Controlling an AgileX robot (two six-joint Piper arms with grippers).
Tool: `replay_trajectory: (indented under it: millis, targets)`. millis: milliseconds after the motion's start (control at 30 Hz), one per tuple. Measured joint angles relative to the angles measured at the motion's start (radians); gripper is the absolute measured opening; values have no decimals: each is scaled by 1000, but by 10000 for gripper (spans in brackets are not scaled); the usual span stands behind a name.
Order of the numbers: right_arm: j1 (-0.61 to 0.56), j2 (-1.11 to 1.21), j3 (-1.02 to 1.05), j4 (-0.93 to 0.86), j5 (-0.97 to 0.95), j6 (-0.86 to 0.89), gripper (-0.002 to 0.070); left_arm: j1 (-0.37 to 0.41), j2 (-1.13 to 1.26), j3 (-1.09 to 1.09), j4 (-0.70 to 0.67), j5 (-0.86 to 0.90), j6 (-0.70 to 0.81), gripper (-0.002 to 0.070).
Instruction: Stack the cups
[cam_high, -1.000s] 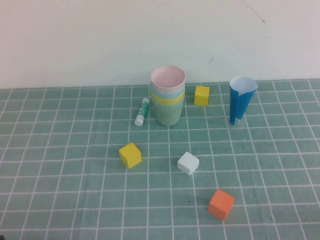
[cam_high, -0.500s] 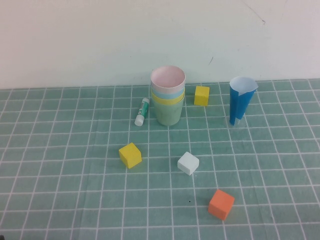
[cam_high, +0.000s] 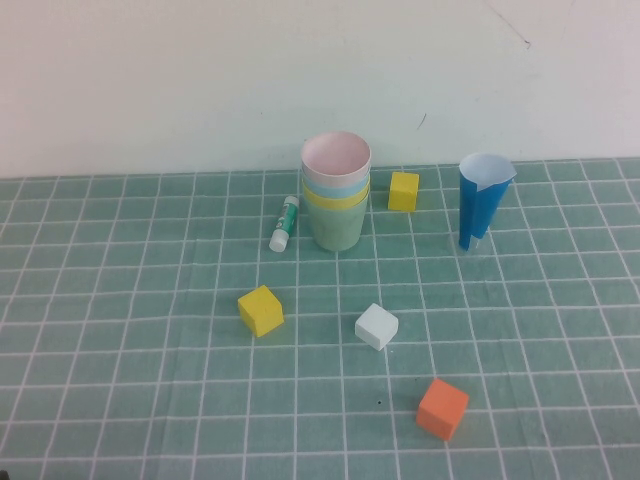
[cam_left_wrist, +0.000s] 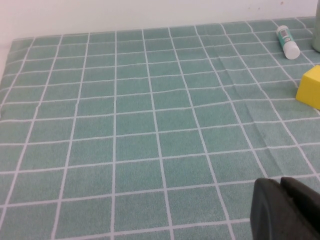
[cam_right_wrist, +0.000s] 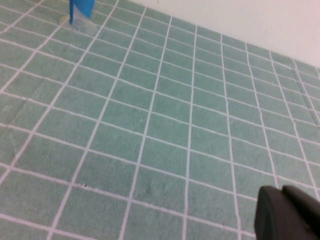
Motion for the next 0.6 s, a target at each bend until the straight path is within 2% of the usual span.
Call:
replay_trajectory:
  millis: [300, 600]
  targets:
    - [-59, 0, 0, 0, 2, -3, -1, 0, 0, 0, 0, 0, 0, -2]
    - [-66, 0, 0, 3, 2, -3, -1, 0, 0, 0, 0, 0, 2, -2]
